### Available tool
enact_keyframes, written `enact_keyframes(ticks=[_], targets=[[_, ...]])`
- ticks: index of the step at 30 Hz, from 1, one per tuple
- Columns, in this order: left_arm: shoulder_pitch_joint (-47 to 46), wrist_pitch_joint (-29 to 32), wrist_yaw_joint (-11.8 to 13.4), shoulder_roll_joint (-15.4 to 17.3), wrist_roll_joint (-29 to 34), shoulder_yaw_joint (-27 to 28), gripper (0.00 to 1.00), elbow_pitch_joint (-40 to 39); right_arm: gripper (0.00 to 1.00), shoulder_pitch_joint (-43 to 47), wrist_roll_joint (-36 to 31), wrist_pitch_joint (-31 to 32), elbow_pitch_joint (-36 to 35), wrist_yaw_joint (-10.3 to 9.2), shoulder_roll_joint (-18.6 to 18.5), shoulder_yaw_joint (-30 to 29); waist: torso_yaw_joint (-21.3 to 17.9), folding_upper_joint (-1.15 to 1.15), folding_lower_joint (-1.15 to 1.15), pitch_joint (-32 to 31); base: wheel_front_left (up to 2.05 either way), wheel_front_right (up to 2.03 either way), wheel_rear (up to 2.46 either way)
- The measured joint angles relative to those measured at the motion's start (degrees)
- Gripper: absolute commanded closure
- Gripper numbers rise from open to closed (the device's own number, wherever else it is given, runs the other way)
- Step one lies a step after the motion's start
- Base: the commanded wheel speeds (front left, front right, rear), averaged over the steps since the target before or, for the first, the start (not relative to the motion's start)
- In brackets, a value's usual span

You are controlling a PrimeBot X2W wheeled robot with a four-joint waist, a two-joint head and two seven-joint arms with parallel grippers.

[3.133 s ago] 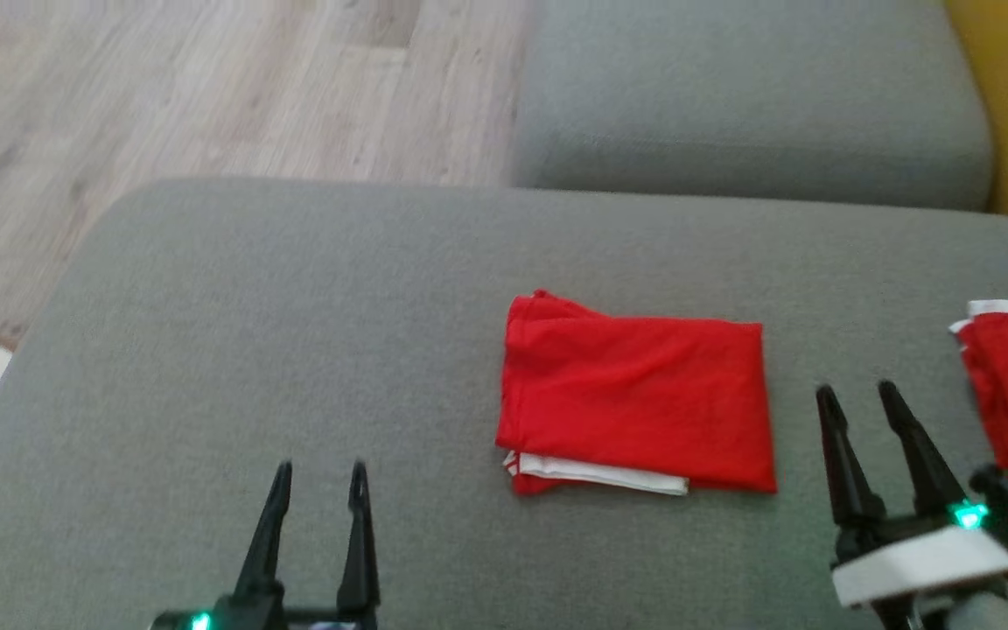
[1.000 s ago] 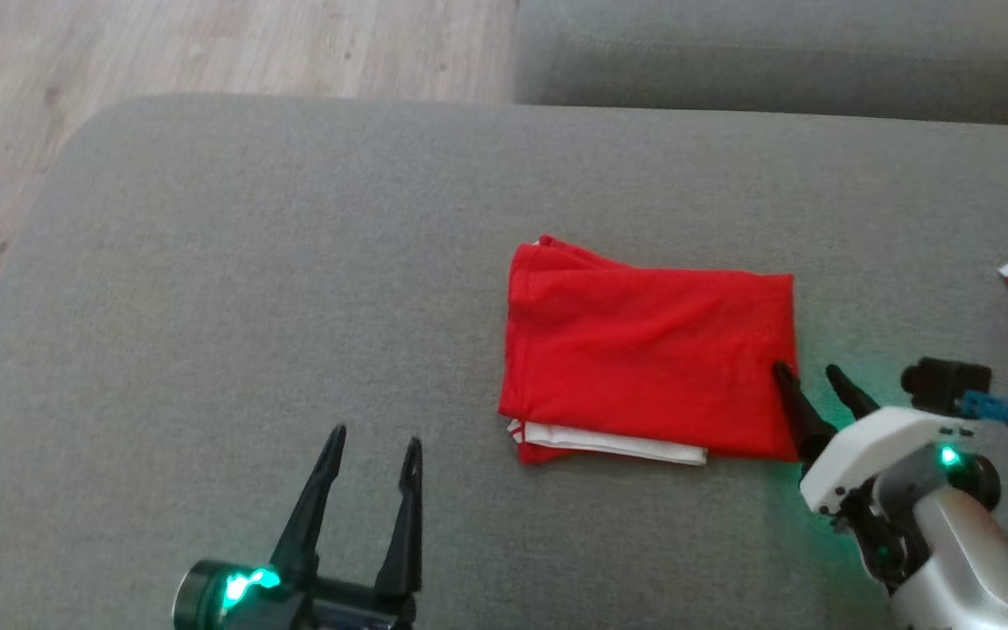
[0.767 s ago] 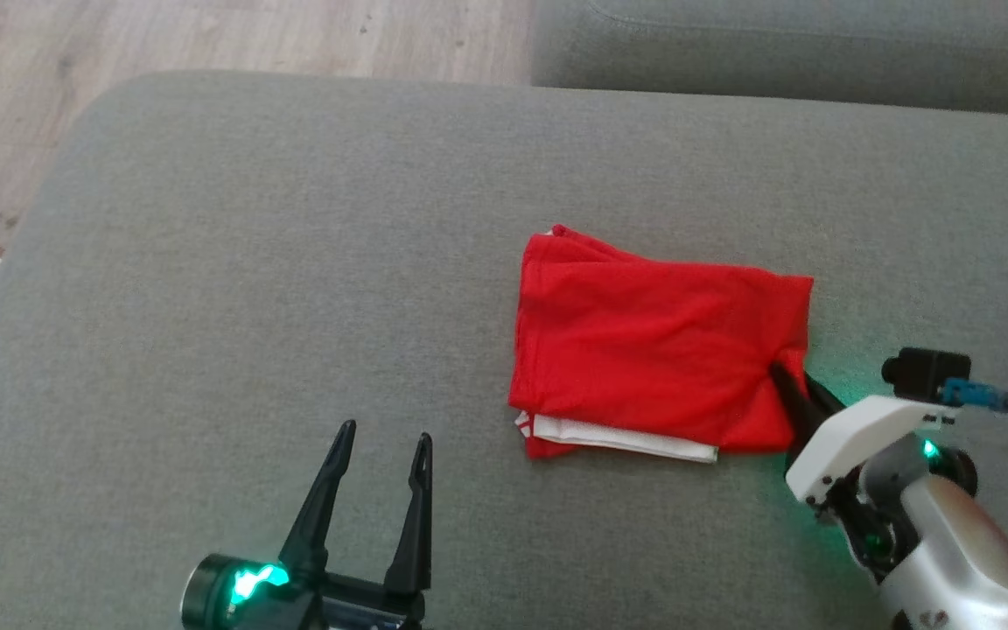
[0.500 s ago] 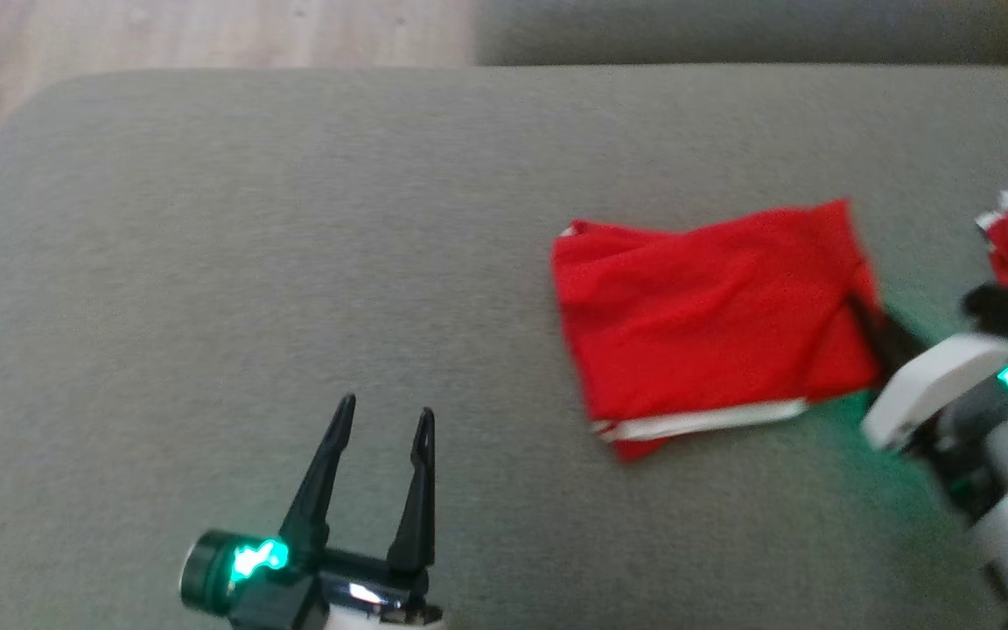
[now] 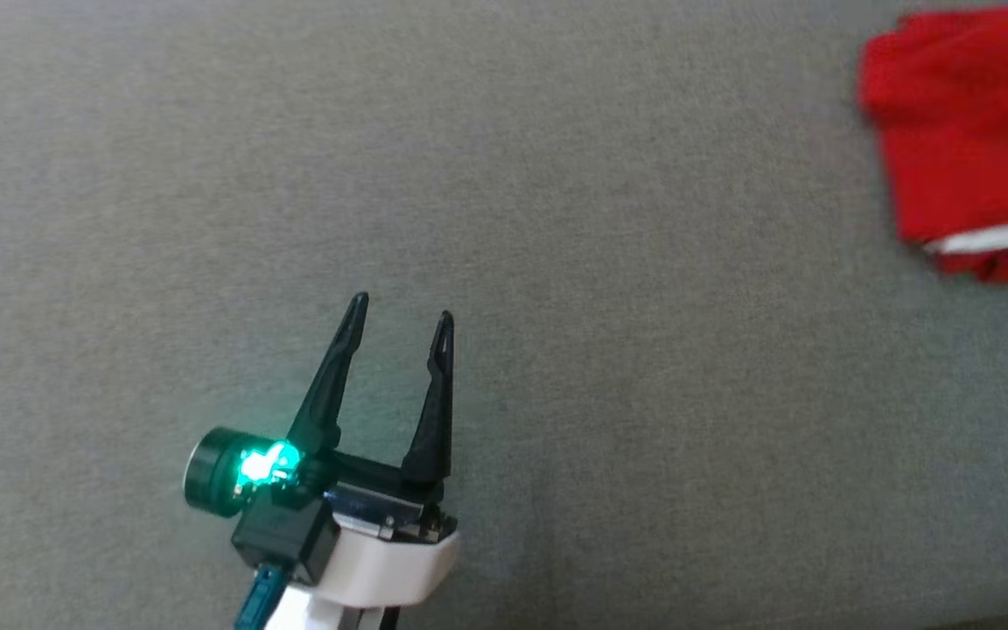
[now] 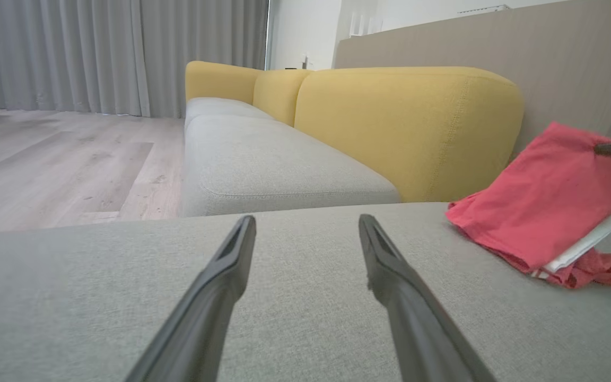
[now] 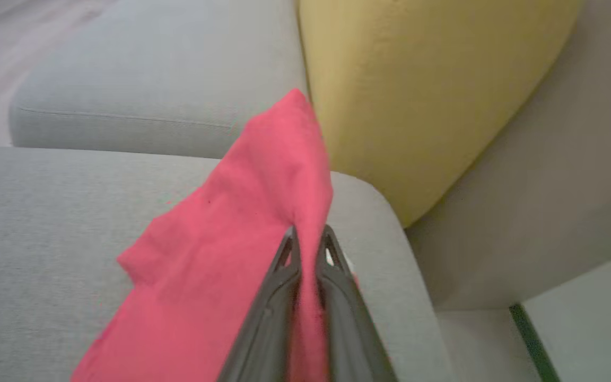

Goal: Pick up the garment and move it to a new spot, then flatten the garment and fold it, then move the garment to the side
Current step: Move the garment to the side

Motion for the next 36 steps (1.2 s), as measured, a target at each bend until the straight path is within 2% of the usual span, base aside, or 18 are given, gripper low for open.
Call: enact_keyframes(ticks=[2, 3, 4, 5, 7, 9, 13, 18, 19, 21, 26, 29, 31, 36], targets=[[-0.6, -0.1, 0.0, 0.0, 0.0, 0.0, 0.0, 0.4, 1.0, 0.3, 0.0, 2.1, -1.4, 0.0, -1.7, -3.0, -0.7, 0.0, 0.0, 1.0, 0.0, 0.0, 0.0], [-0.8, -0.1, 0.0, 0.0, 0.0, 0.0, 0.0, 0.6, 0.84, 0.8, -0.2, 3.3, -2.0, 0.0, -2.3, -4.5, -1.0, 0.0, 0.0, 1.4, 0.0, 0.0, 0.0], [-0.8, -0.1, -0.1, 0.0, 0.0, 0.0, 0.0, 0.8, 0.57, 1.6, -0.6, 4.4, -2.6, 0.0, -2.5, -5.9, -1.2, 0.0, 0.0, 1.6, 0.0, 0.0, 0.0], [-0.8, -0.1, -0.1, 0.0, 0.0, 0.0, 0.0, 1.1, 0.0, 2.7, -1.4, 5.1, -2.9, 0.0, -2.5, -7.2, -1.3, 0.0, 0.0, 1.7, 0.0, 0.0, 0.0], [-1.0, -0.1, -0.1, 0.0, 0.0, 0.0, 0.0, 1.3, 0.0, 5.0, -3.6, 5.1, -3.8, 0.0, -2.1, -9.8, -1.0, 0.0, -0.01, 1.3, 0.0, 0.0, 0.0], [-1.2, -0.1, 0.0, 0.0, 0.0, 0.0, 0.0, 1.4, 0.0, 6.8, -4.9, 5.1, -5.9, 0.0, -0.2, -11.8, -0.6, 0.0, -0.02, 0.6, 0.0, 0.0, 0.0], [-1.1, -0.1, 0.6, 0.0, -0.6, 0.1, 0.0, 2.4, 0.0, 10.2, -8.3, 2.8, -10.6, 0.0, 7.6, -12.0, 0.6, 0.0, -0.02, -1.6, 0.0, 0.0, 0.0], [1.0, -0.1, 2.0, -0.1, -1.6, 0.4, 0.0, 3.7, 0.0, 17.6, -10.0, -2.9, -12.6, 0.0, 18.1, -5.4, 2.7, 0.0, -0.02, -5.7, 0.0, 0.0, 0.0], [2.7, -0.1, 2.1, -0.1, -1.7, 0.6, 0.0, 4.2, 0.0, 19.7, -10.4, -6.8, -11.4, 0.0, 21.7, -2.2, 3.8, 0.0, -0.03, -7.6, 0.0, 0.0, 0.0], [4.3, -0.1, 2.1, -0.1, -2.8, 0.9, 0.0, 4.8, 0.0, 21.4, -10.4, -11.5, -9.6, 0.0, 24.9, 0.7, 5.0, 0.0, -0.03, -9.7, 0.0, 0.0, 0.0], [8.6, -0.1, 2.5, -0.1, -3.7, 2.8, 0.0, 6.1, 0.0, 24.6, -12.0, -26.1, -4.0, 0.0, 30.8, 8.6, 8.0, 0.0, -0.03, -15.0, 0.0, 0.0, 0.0], [10.7, -0.1, 2.5, -0.1, -3.7, 3.8, 0.0, 6.3, 0.0, 26.2, -14.3, -28.7, -2.6, 0.0, 32.7, 10.3, 9.0, 0.0, -0.04, -17.2, 0.0, 0.0, 0.0], [12.5, -0.1, 2.5, 0.0, -3.7, 5.0, 0.0, 5.9, 0.0, 28.1, -16.7, -29.3, -2.8, 0.0, 34.8, 9.0, 10.0, 0.0, -0.04, -19.1, 0.0, 0.0, 0.0], [15.2, -0.1, 2.5, 0.0, -3.4, 7.8, 0.0, 4.2, 0.0, 35.2, -23.5, -29.5, -13.4, 0.0, 41.3, 0.4, 11.8, 0.0, -0.03, -22.8, 0.0, 0.0, 0.0]])
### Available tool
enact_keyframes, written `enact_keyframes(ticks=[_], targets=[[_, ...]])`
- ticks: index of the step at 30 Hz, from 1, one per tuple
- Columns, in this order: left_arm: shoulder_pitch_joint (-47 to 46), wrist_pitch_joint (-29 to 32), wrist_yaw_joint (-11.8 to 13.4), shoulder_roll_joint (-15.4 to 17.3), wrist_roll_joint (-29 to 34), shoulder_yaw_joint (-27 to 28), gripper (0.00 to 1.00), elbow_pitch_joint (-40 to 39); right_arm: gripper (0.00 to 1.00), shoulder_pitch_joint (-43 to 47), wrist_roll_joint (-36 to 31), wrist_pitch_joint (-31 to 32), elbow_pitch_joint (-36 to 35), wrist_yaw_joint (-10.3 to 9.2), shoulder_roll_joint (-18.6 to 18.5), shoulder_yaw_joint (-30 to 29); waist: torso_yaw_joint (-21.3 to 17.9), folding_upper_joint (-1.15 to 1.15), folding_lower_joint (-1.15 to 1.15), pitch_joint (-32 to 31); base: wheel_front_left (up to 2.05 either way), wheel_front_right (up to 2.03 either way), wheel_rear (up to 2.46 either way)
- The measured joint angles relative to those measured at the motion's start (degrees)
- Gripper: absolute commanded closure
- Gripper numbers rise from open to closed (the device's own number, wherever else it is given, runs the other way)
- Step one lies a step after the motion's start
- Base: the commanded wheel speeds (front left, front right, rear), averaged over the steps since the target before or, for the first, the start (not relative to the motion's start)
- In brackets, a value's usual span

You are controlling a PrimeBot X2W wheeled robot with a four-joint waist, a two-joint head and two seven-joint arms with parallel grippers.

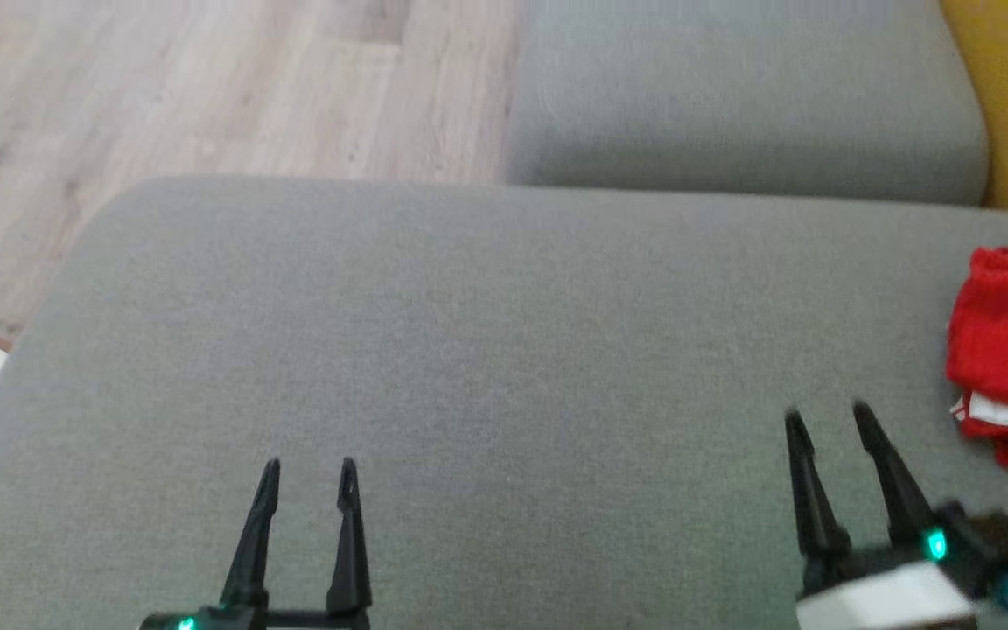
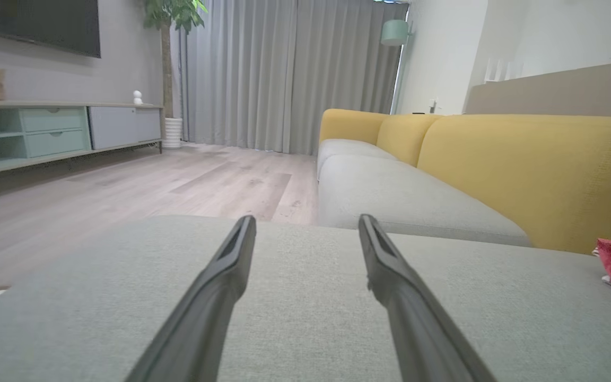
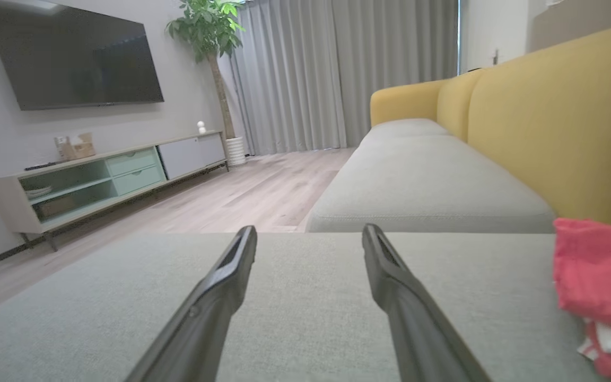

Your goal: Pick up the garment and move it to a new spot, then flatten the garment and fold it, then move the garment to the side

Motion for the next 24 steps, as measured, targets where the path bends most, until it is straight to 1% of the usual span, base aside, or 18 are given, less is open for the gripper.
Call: enact_keyframes(ticks=[2, 4, 7, 13, 17, 18, 24], targets=[[1.3, 0.0, -0.1, 0.0, 0.7, 0.8, 0.0, -0.4, 0.0, 4.1, -1.3, 0.0, -1.8, 0.0, 1.3, -1.8, 0.3, 0.0, 0.0, -1.1, 0.0, 0.0, 0.0], [2.9, 0.0, -0.6, 0.0, 1.5, 1.6, 0.0, -0.4, 0.0, 8.2, -2.2, 0.0, -2.1, 0.0, 2.1, -2.8, 0.3, 0.0, 0.01, -2.0, 0.0, 0.0, 0.0], [4.5, 0.0, -1.6, 0.0, 2.5, 2.0, 0.0, -0.4, 0.0, 11.2, -3.4, 0.0, -2.2, 0.0, 2.9, -3.4, -0.2, 0.0, 0.0, -2.8, 0.0, 0.0, 0.0], [4.8, 0.0, -3.1, 0.0, 3.9, 3.0, 0.0, -0.1, 0.0, 11.1, -3.5, 0.0, -3.0, 0.0, 3.5, -4.0, -1.2, 0.0, 0.01, -3.6, 0.0, 0.0, 0.0], [4.8, 0.0, -3.2, 0.0, 4.0, 3.2, 0.0, 0.3, 0.0, 11.1, -3.5, 0.0, -3.0, 0.0, 3.6, -3.8, -1.6, 0.0, 0.01, -4.0, 0.0, 0.0, 0.0], [4.8, 0.0, -3.6, 0.0, 4.1, 3.2, 0.0, 0.4, 0.0, 11.1, -3.5, 0.0, -3.0, 0.0, 3.6, -3.8, -1.7, 0.0, 0.02, -4.0, 0.0, 0.0, 0.0], [4.8, 0.0, -3.6, 0.0, 5.0, 3.2, 0.0, 0.5, 0.0, 11.1, -3.5, 0.0, -3.0, 0.0, 3.6, -3.5, -2.1, 0.0, 0.02, -4.4, 0.0, 0.0, 0.0]])
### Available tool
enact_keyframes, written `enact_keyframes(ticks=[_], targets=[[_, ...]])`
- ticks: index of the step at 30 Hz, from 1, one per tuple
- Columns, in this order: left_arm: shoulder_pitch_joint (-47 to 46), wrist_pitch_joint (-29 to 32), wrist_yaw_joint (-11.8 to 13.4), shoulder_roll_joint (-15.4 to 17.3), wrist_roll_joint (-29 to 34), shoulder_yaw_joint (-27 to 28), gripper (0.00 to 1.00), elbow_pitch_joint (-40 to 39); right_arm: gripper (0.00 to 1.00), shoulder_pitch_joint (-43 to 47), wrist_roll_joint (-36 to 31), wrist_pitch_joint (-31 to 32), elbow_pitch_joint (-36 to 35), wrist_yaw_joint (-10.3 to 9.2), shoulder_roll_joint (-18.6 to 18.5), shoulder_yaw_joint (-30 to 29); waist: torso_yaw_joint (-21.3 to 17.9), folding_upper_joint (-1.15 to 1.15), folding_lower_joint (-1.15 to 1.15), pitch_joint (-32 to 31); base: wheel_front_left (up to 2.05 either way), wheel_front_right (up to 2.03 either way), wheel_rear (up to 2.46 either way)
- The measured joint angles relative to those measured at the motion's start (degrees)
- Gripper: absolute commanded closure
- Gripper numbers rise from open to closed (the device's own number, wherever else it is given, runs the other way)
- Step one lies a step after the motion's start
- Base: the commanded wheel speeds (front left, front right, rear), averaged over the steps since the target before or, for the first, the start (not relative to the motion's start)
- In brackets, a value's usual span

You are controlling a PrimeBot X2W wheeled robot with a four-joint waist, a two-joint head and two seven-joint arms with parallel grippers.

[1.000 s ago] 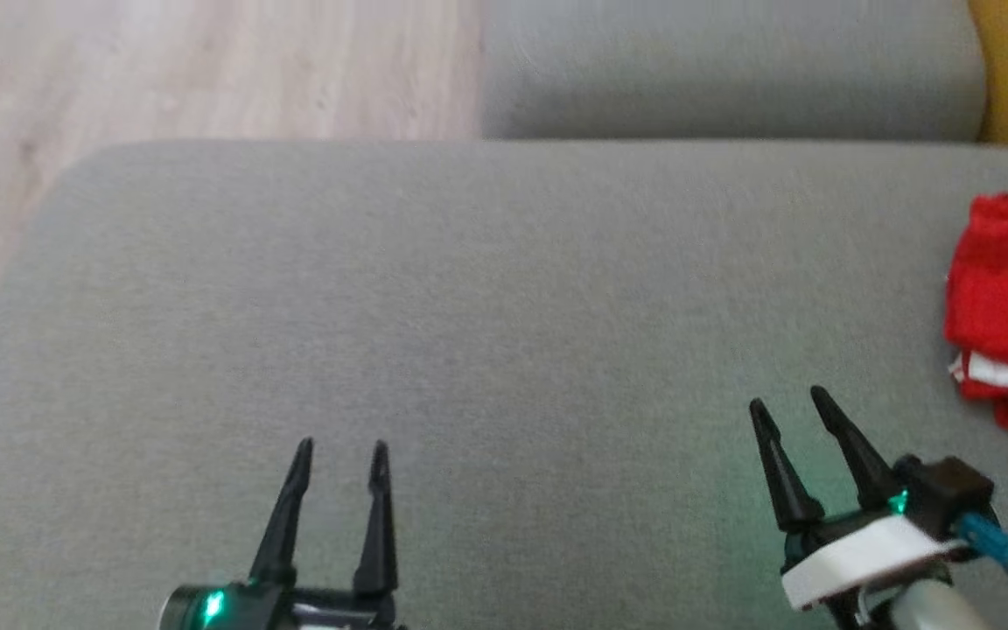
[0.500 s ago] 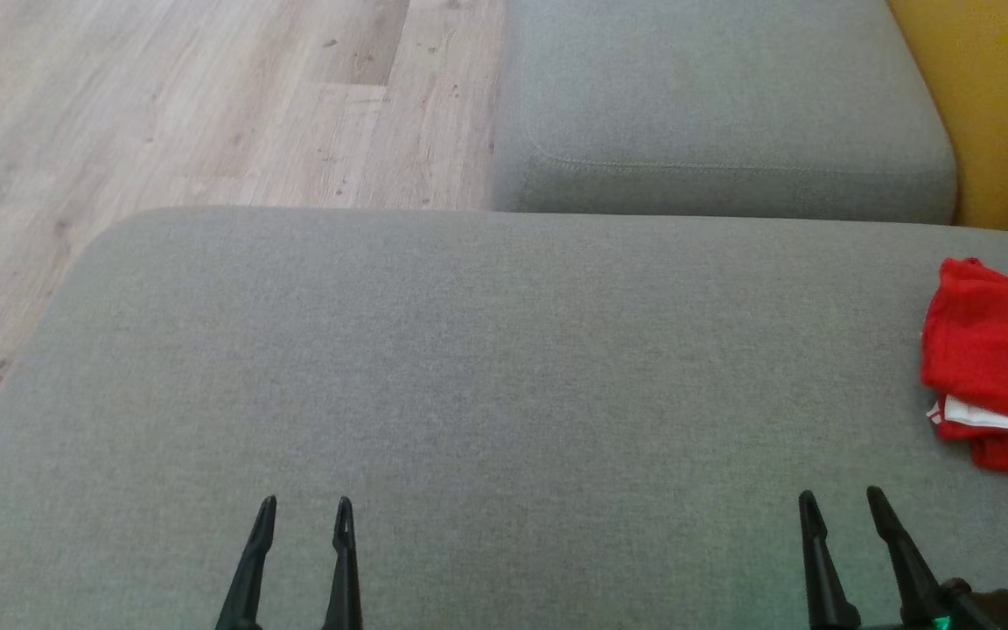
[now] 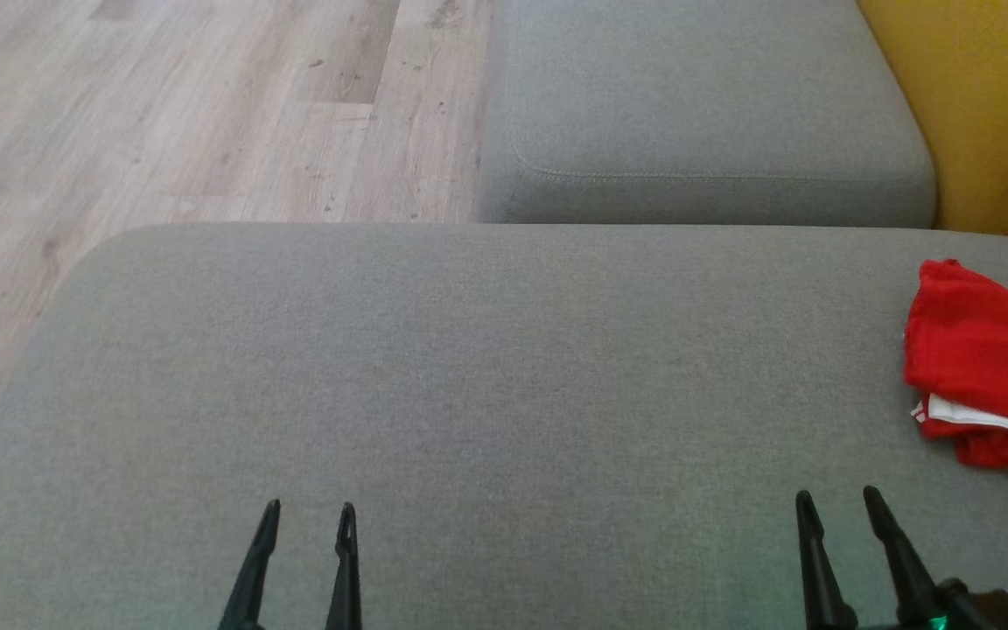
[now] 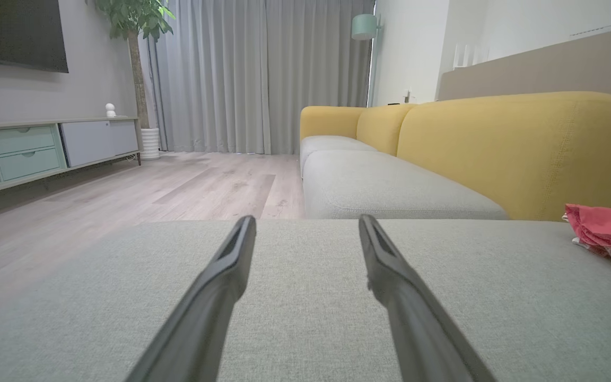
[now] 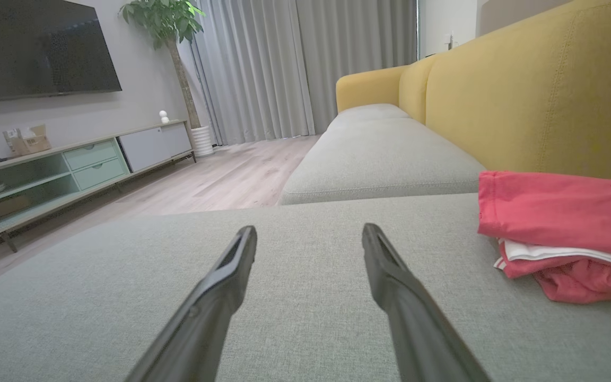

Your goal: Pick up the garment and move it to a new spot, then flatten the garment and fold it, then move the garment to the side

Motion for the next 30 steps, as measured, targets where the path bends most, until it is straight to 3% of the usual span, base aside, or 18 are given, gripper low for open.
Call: enact_keyframes(ticks=[1, 6, 30], targets=[[0.0, 0.0, 0.0, 0.0, 0.3, 0.0, 1.0, 0.1, 1.0, 0.0, 0.0, 0.0, 0.1, 0.0, 0.0, 0.0, -0.1, 0.0, 0.0, -0.1, 0.0, 0.0, 0.0], [1.1, 0.1, 0.0, 0.0, 0.1, -0.1, 1.0, 4.5, 1.0, 1.1, 0.2, 0.3, 4.6, -0.01, 0.0, 0.1, -0.2, 0.0, 0.0, 0.0, 0.0, 0.0, 0.0], [-1.5, 3.1, -1.9, 0.5, -17.6, 1.6, 1.0, 6.9, 1.0, -1.4, 16.6, 3.3, 6.2, -0.01, -0.1, -0.5, -1.5, 0.0, 0.0, 1.3, 0.0, 0.0, 0.0]])
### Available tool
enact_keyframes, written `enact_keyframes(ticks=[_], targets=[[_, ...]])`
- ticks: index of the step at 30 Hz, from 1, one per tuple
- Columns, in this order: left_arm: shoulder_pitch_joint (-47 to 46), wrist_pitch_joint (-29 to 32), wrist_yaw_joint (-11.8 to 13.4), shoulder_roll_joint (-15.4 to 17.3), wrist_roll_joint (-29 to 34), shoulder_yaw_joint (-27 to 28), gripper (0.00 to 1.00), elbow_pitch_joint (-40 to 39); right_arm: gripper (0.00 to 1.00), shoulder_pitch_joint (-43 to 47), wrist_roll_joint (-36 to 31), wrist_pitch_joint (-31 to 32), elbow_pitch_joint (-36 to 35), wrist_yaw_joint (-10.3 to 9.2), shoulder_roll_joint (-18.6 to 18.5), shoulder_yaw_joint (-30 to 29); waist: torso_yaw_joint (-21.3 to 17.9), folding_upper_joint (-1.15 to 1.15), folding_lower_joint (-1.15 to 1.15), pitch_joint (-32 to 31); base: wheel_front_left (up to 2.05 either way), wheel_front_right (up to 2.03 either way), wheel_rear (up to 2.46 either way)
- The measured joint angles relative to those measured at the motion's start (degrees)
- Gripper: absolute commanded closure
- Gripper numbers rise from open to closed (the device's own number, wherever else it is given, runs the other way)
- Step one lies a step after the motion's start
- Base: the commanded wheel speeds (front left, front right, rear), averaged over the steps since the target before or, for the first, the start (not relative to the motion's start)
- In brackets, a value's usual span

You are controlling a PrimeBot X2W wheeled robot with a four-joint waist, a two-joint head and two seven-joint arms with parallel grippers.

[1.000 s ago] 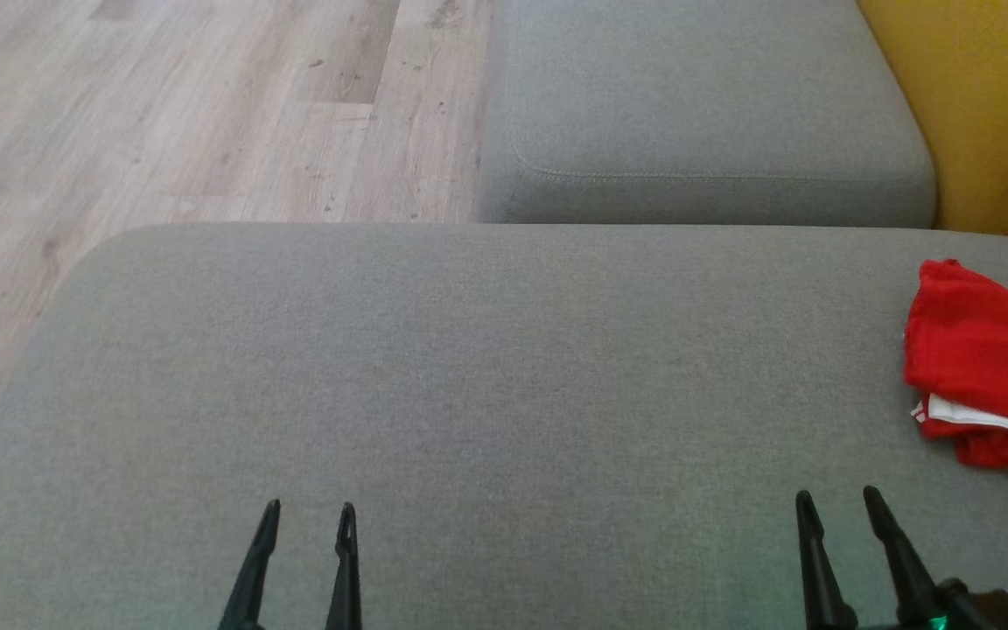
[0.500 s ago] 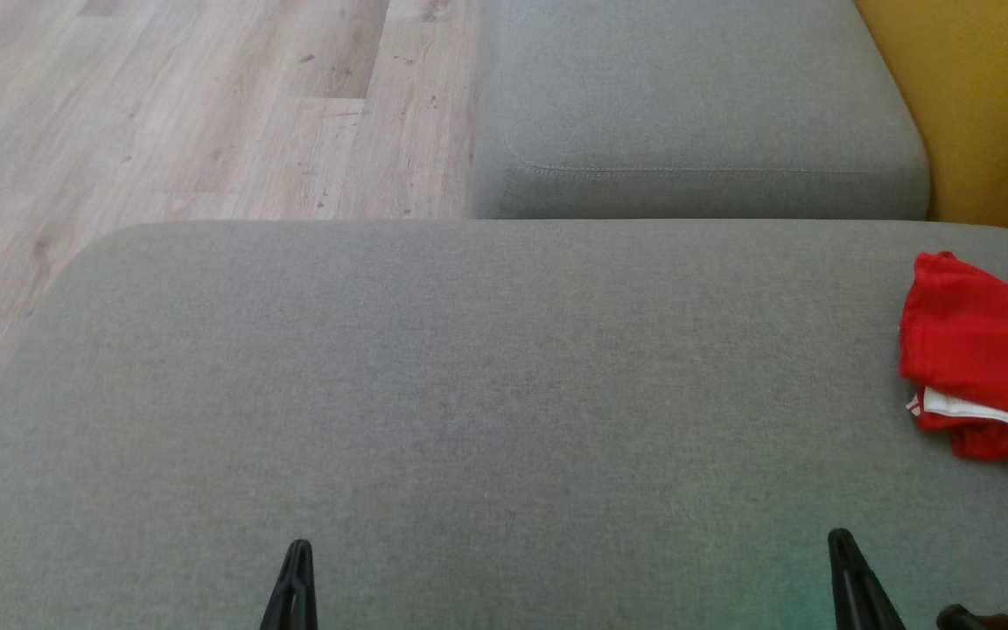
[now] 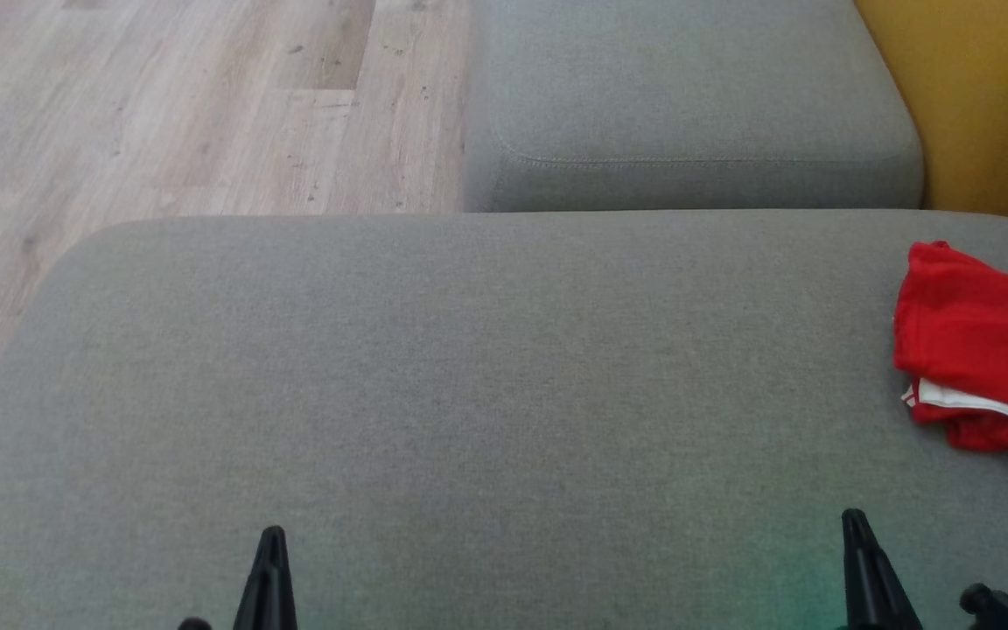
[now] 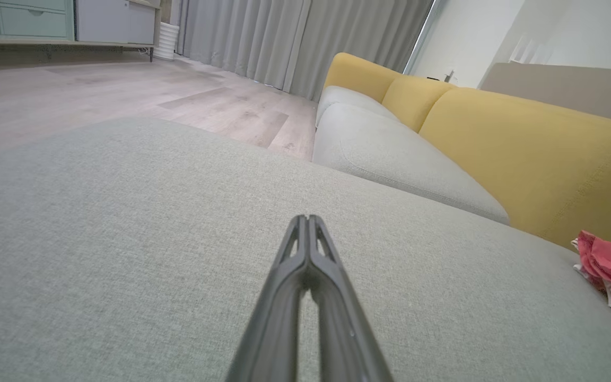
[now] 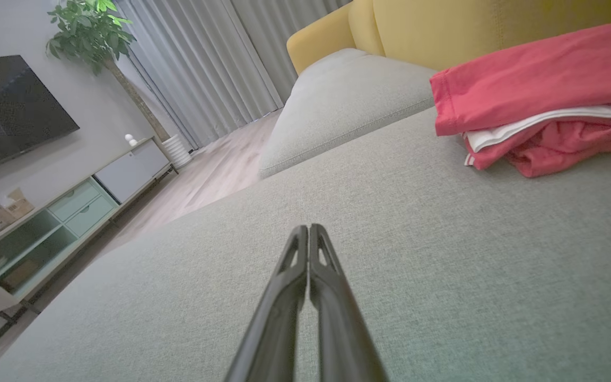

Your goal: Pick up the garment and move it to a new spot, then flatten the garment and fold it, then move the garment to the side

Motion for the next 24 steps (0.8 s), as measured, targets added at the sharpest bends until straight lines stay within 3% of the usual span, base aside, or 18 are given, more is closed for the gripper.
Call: enact_keyframes(ticks=[24], targets=[[-3.8, 3.3, -2.1, 0.4, -17.1, 2.4, 1.0, 1.9, 1.0, -4.3, 15.9, 3.1, 1.6, 0.0, -0.1, -1.6, -1.3, 0.0, 0.0, 1.3, 0.0, 0.0, 0.0]])
